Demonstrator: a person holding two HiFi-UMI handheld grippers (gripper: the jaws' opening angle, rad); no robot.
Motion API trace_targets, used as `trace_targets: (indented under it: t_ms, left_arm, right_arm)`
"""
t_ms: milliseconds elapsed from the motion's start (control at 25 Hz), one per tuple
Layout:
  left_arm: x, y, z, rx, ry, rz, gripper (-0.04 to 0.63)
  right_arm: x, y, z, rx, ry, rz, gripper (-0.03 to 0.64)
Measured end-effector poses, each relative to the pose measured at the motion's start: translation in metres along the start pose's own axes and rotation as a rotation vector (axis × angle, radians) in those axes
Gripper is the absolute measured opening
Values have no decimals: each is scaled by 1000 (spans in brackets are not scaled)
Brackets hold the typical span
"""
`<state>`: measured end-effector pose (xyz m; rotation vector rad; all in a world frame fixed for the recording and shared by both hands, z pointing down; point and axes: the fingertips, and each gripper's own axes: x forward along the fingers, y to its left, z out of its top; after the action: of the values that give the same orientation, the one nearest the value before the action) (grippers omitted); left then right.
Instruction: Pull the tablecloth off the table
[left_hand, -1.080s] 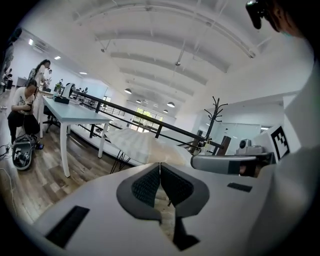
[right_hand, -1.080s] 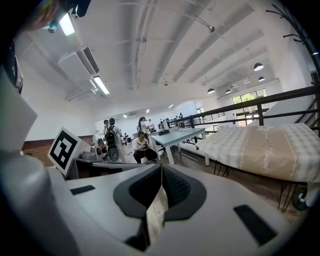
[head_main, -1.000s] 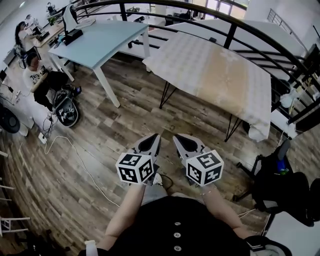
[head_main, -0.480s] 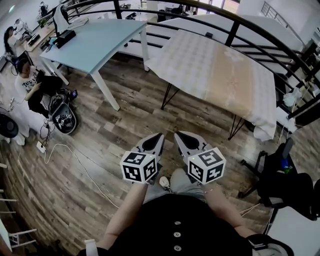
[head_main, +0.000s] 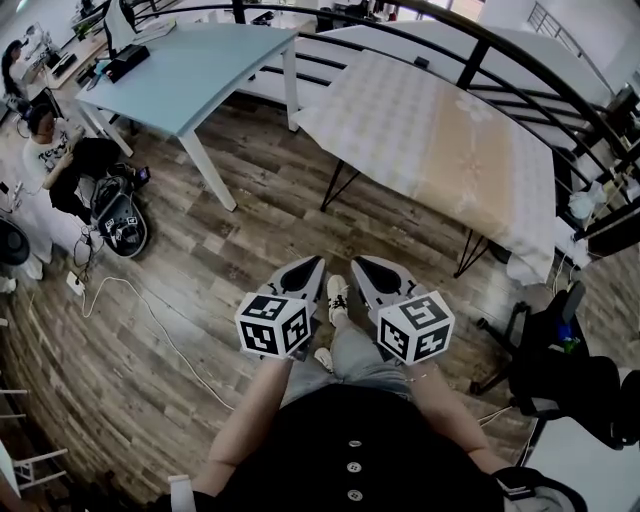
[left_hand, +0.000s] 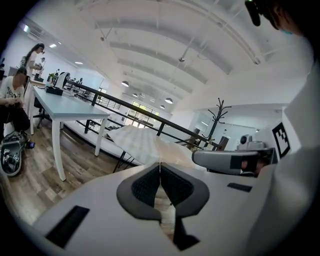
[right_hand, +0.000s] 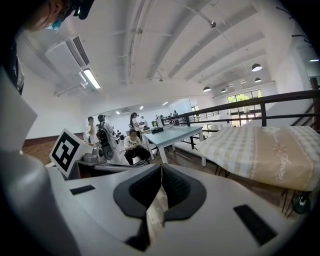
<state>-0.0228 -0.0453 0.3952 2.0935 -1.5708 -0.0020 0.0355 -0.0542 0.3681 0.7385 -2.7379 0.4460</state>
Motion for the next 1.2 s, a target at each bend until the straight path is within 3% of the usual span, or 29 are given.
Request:
trace_targets:
  t_ms: [400, 840, 1200]
  left_arm:
    - [54, 39, 32, -2, -1, 15, 18]
    - [163, 82, 102, 7, -3, 30, 18]
    - [225, 108, 130, -26, 4, 64, 18]
  right_arm:
    - [63, -41, 33, 0, -27, 48, 28]
    - [142, -135, 93, 7, -26, 80, 28]
    - [180, -188, 117, 24, -9, 109, 28]
